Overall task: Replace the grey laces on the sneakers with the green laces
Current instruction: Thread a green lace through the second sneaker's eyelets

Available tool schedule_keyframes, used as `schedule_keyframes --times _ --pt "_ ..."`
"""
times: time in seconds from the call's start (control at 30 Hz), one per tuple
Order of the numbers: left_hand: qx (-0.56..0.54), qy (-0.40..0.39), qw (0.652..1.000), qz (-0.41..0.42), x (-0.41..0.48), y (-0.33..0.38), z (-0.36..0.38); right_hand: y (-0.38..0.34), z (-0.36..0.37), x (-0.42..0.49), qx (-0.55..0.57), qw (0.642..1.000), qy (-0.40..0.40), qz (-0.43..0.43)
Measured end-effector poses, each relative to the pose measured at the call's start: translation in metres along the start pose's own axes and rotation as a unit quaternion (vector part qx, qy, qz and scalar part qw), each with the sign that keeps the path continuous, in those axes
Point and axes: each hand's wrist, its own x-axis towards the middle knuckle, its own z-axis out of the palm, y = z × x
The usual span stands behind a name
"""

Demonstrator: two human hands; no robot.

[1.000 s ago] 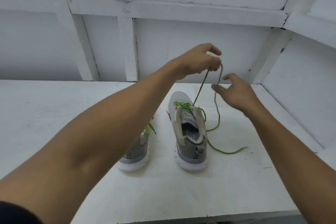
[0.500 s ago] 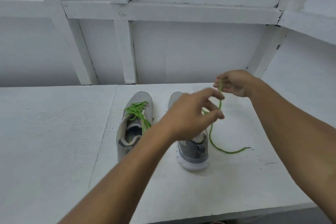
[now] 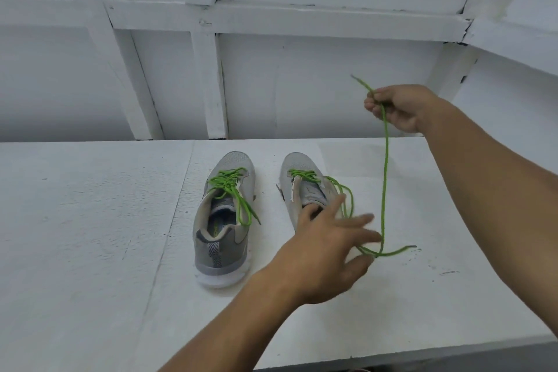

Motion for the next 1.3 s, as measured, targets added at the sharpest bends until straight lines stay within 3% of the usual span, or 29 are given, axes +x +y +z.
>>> schedule_keyframes --times 0.07,0.13,0.2,0.3,0.4,0.57,0.7,0.87,1.1,1.3 --pt "-0.059 0.088 0.994 -0.030 0.004 -0.008 -0.003 -0.006 0.004 -0.010 -0.025 1.000 -0.003 -0.012" --pt "-0.119 0.221 0.961 -0.116 0.012 -0.023 -0.006 -0.008 0.009 -0.020 -0.087 0.996 0.004 -0.030" --pt "-0.152 0.275 0.923 -0.222 0.022 -0.040 -0.005 -0.006 0.019 -0.028 -0.121 0.991 -0.010 -0.056" --pt "-0.168 0.250 0.905 -0.302 0.034 -0.064 0.007 0.007 0.037 -0.041 -0.102 0.990 -0.057 -0.074" --pt "-0.177 0.235 0.908 -0.299 0.041 -0.079 0.020 0.029 0.053 -0.051 -0.094 0.988 -0.092 -0.080" --pt "-0.189 0.269 0.902 -0.281 0.041 -0.087 0.028 0.074 0.069 -0.059 -0.171 0.973 -0.120 -0.102" --pt "-0.277 0.321 0.858 -0.290 0.042 -0.083 0.035 0.104 0.079 -0.067 -0.288 0.932 -0.111 -0.190" --pt "-0.389 0.315 0.802 -0.326 0.039 -0.088 0.041 0.125 0.086 -0.072 -0.377 0.894 -0.108 -0.217" --pt "-0.410 0.310 0.786 -0.343 0.041 -0.091 0.040 0.135 0.084 -0.070 -0.305 0.928 -0.073 -0.203" --pt "-0.421 0.315 0.779 -0.342 0.041 -0.093 0.043 0.142 0.083 -0.068 -0.335 0.914 -0.071 -0.218"
